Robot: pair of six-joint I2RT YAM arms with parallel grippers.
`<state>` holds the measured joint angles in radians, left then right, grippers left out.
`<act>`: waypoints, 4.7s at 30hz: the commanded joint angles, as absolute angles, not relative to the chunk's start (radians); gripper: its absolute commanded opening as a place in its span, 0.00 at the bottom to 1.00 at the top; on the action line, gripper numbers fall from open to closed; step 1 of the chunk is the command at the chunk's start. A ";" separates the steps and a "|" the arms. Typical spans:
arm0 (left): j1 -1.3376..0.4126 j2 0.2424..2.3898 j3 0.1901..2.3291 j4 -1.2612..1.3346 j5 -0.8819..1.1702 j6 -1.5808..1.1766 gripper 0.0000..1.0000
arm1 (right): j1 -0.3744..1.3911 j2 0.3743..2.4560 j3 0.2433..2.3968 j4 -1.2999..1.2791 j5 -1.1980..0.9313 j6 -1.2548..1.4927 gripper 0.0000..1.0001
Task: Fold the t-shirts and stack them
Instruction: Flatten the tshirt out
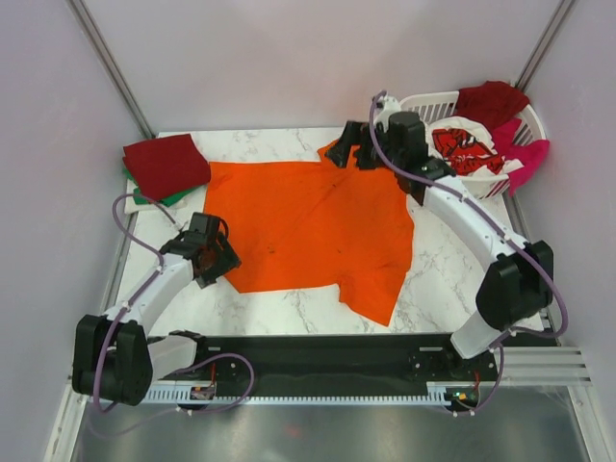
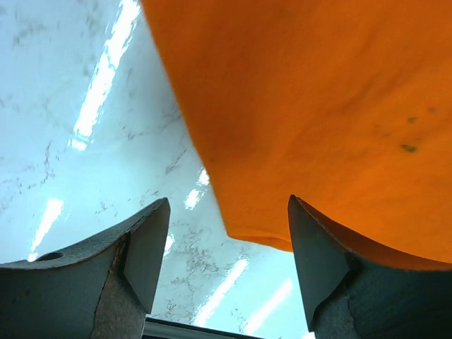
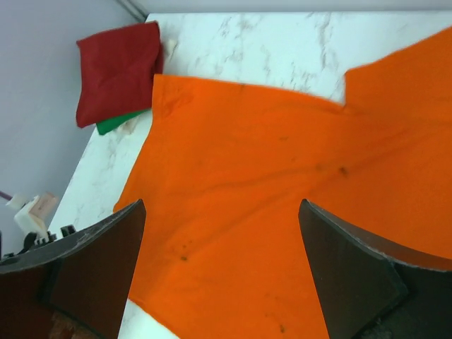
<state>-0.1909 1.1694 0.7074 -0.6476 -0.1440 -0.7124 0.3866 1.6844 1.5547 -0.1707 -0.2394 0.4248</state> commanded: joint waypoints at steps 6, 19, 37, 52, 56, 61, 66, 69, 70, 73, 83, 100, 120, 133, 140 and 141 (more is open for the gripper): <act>-0.181 1.063 0.563 -0.542 -0.244 -0.940 0.70 | 0.486 1.488 1.204 -0.233 -0.242 0.431 0.98; -0.181 1.186 0.503 -0.336 -0.248 -0.945 0.54 | 0.495 1.433 1.128 -0.246 -0.262 0.426 0.98; -0.267 1.515 1.203 -0.649 -0.179 -0.448 0.03 | 0.497 1.373 1.048 -0.268 -0.253 0.394 0.98; -0.324 1.959 1.735 -0.899 -0.204 -0.373 0.66 | 0.497 1.308 0.999 -0.328 -0.233 0.376 0.98; -0.319 1.905 1.635 -0.838 -0.230 -0.397 0.61 | 0.497 1.339 0.993 -0.313 -0.252 0.393 0.98; -0.314 1.899 1.598 -0.792 -0.233 -0.426 0.61 | 0.497 1.332 0.979 -0.307 -0.238 0.388 0.98; -0.299 1.954 1.626 -0.776 -0.212 -0.454 0.60 | 0.499 1.328 0.959 -0.310 -0.230 0.379 0.98; -0.290 1.989 1.641 -0.769 -0.196 -0.466 0.58 | 0.499 1.328 0.948 -0.307 -0.227 0.376 0.98; -0.288 1.996 1.647 -0.769 -0.192 -0.471 0.57 | 0.497 1.330 0.945 -0.308 -0.226 0.374 0.98; -0.282 2.022 1.664 -0.758 -0.180 -0.474 0.52 | 0.495 1.341 0.939 -0.307 -0.222 0.368 0.98; -0.267 2.074 1.690 -0.746 -0.176 -0.476 0.50 | 0.497 1.362 0.933 -0.305 -0.216 0.356 0.98; -0.258 2.140 1.717 -0.724 -0.176 -0.465 0.15 | 0.497 1.394 0.927 -0.298 -0.206 0.344 0.98; -0.255 1.977 1.597 -0.709 -0.169 -0.465 0.64 | 0.497 1.397 0.930 -0.291 -0.207 0.341 0.98; -0.264 2.022 1.585 -0.672 -0.132 -0.476 0.53 | 0.497 1.407 0.923 -0.290 -0.198 0.336 0.98; -0.264 2.059 1.603 -0.670 -0.120 -0.480 0.49 | 0.497 1.405 0.922 -0.290 -0.190 0.331 0.98; -0.264 2.059 1.601 -0.672 -0.118 -0.480 0.48 | 0.497 1.405 0.920 -0.290 -0.189 0.331 0.98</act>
<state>-0.2615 2.0495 1.5703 -0.6987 -0.1337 -0.4561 0.4938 1.4048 0.9237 -0.3214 -0.2039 0.3473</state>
